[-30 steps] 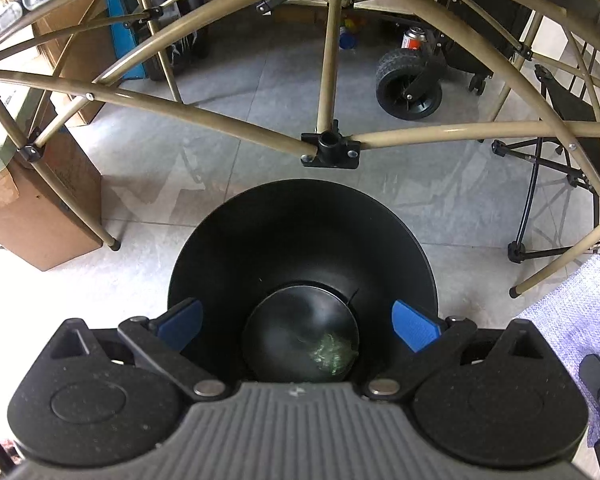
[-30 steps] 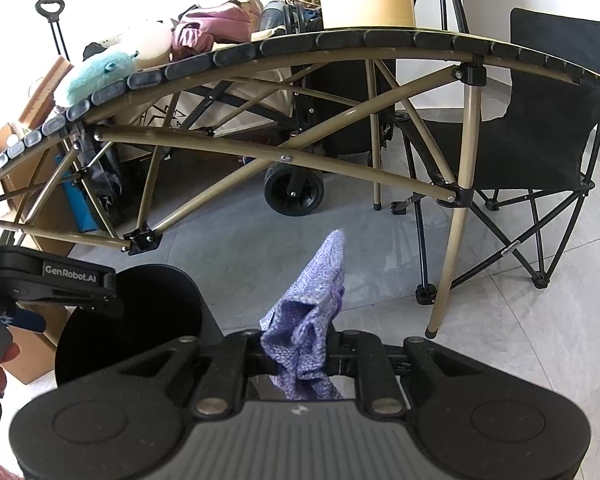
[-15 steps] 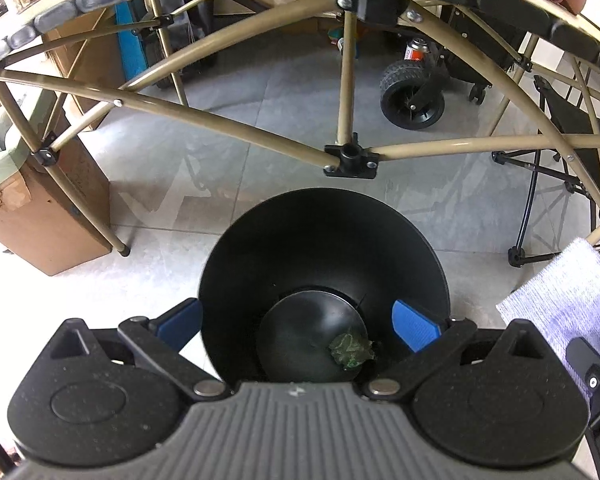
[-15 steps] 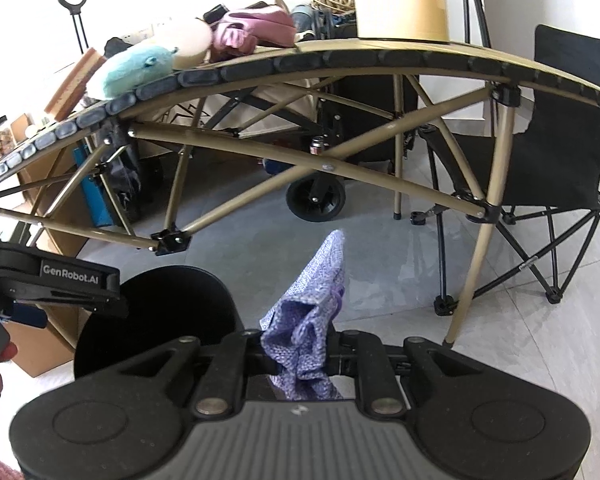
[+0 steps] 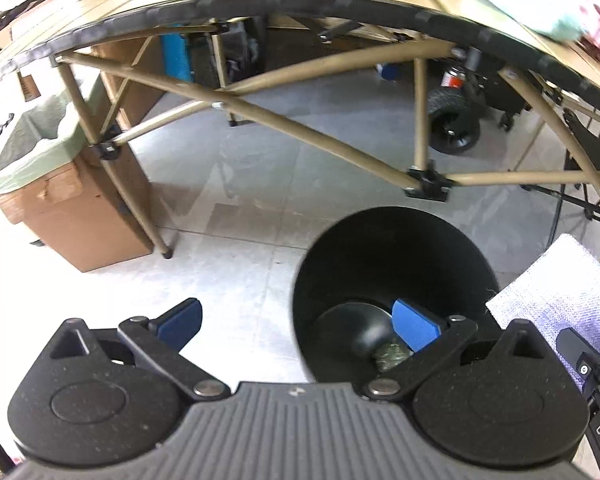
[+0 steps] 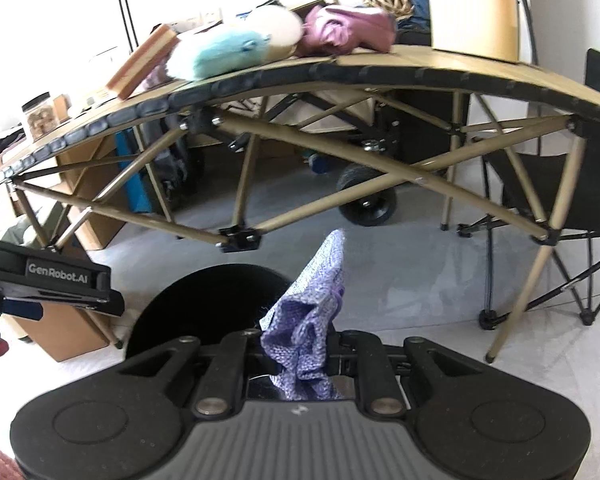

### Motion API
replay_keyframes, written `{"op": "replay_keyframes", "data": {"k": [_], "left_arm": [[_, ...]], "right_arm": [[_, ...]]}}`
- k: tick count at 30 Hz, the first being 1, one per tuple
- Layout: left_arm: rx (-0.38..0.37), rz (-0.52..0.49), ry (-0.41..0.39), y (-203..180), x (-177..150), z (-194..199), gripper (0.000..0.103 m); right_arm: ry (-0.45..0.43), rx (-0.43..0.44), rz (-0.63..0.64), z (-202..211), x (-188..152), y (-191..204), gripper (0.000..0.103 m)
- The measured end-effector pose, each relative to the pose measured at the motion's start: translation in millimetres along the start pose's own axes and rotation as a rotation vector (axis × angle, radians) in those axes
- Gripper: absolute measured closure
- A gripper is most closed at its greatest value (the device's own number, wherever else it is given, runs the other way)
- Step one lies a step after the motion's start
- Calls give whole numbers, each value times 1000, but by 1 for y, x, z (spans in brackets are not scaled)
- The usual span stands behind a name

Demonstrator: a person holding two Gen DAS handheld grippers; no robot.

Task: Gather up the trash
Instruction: 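Lower the lavender cloth into the bin and open the right tool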

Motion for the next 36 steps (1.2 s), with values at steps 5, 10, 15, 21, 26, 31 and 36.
{"op": "replay_keyframes", "data": {"k": [5, 10, 15, 21, 26, 31, 36], "left_arm": [[11, 35, -5, 26, -2, 5, 0], [24, 57, -7, 49, -7, 8, 0], [45, 84, -4, 72, -13, 7, 0], [63, 110, 5, 95, -19, 4, 0], [75, 121, 19, 106, -24, -1, 0], [82, 128, 30, 113, -28, -4, 0], [82, 131, 35, 116, -30, -6, 0]], "right_arm": [[32, 27, 22, -11, 1, 26, 88], [80, 58, 42, -23, -3, 53, 88], [118, 74, 63, -36, -6, 76, 88], [172, 66, 55, -61, -8, 90, 88], [216, 50, 44, -80, -10, 94, 88], [239, 36, 44, -89, -13, 95, 87], [255, 25, 48, -95, -16, 94, 82]]}}
Point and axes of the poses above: each gripper's, at about its wrist camera, not at the fingertips, and z roughly against the way its jaws point, y to its left, x to its top, the point moved 10 cm from there along -z, roughly the way its jaws point, and after that the axes turned 6 degrees about -z, right-handed, at the moved point
